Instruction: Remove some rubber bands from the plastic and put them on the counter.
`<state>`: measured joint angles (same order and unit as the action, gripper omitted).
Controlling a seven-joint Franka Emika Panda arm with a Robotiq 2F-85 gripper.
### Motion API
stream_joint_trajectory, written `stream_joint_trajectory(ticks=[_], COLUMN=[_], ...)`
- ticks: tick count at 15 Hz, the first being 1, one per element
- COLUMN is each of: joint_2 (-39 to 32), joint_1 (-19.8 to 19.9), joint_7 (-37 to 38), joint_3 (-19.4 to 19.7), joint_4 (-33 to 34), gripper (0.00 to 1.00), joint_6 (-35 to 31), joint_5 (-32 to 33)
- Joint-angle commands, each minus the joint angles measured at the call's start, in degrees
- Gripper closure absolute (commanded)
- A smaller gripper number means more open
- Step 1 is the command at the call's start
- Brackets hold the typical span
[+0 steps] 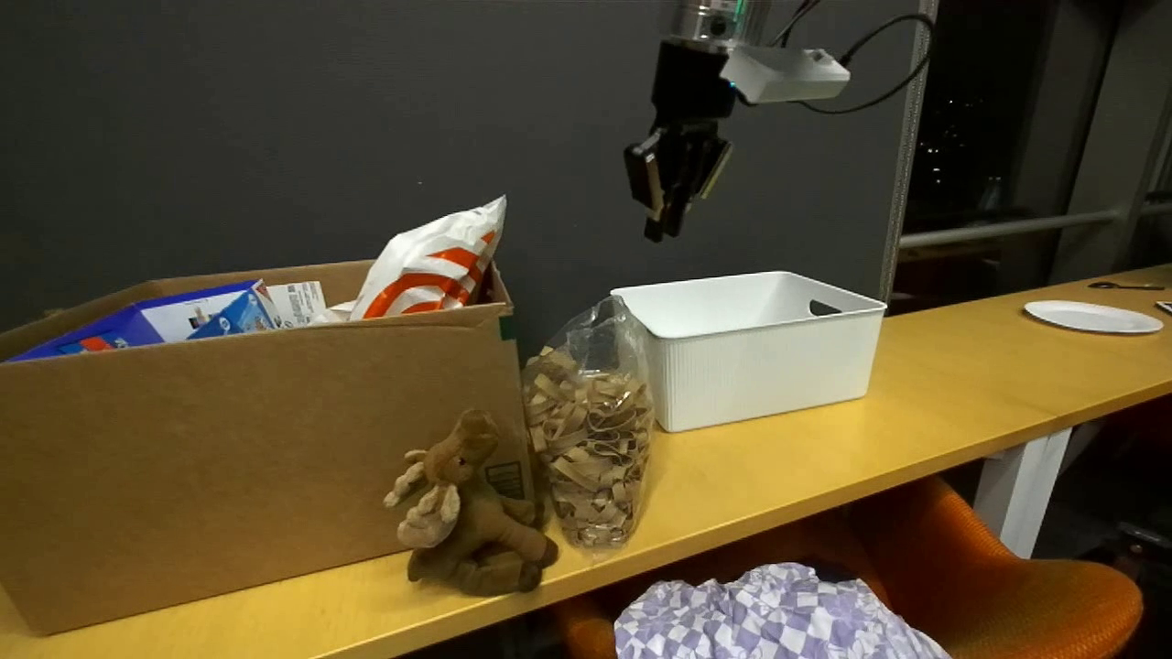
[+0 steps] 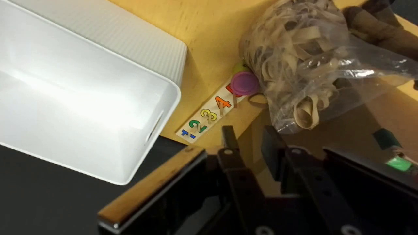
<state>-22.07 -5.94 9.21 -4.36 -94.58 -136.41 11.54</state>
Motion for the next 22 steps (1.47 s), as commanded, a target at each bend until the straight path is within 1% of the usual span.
stream_joint_trajectory(ticks=[1,3,5,8,10,13,17,19,22], joint_2=[-10.1,-14.7,-17.9,-20.3,-20.5,-19.1,-18.6,-18.9,-20.4], joint_1=[-1.0,-1.3,-1.7,-3.3,-5.1,-6.9,-6.3,-5.4,-4.4], joint_7=[-6.5,-8.9,-10.7,-10.8,-9.1,-6.8,-5.2,-6.3,-7.6], joint_3=[-0.9,-1.3,-1.6,-1.9,-1.4,-0.7,0.3,0.7,0.3], joint_4=[14.3,20.1,24.0,26.3,26.5,24.7,22.3,21.6,21.9], gripper=[1.00,1.00,1.00,1.00,1.00,1.00,1.00,1.00,1.00], joint_6=[4.5,6.4,8.0,9.5,11.1,12.8,12.2,11.3,11.1], joint_5=[-3.8,-5.5,-6.7,-7.1,-6.5,-5.9,-6.0,-6.1,-6.7])
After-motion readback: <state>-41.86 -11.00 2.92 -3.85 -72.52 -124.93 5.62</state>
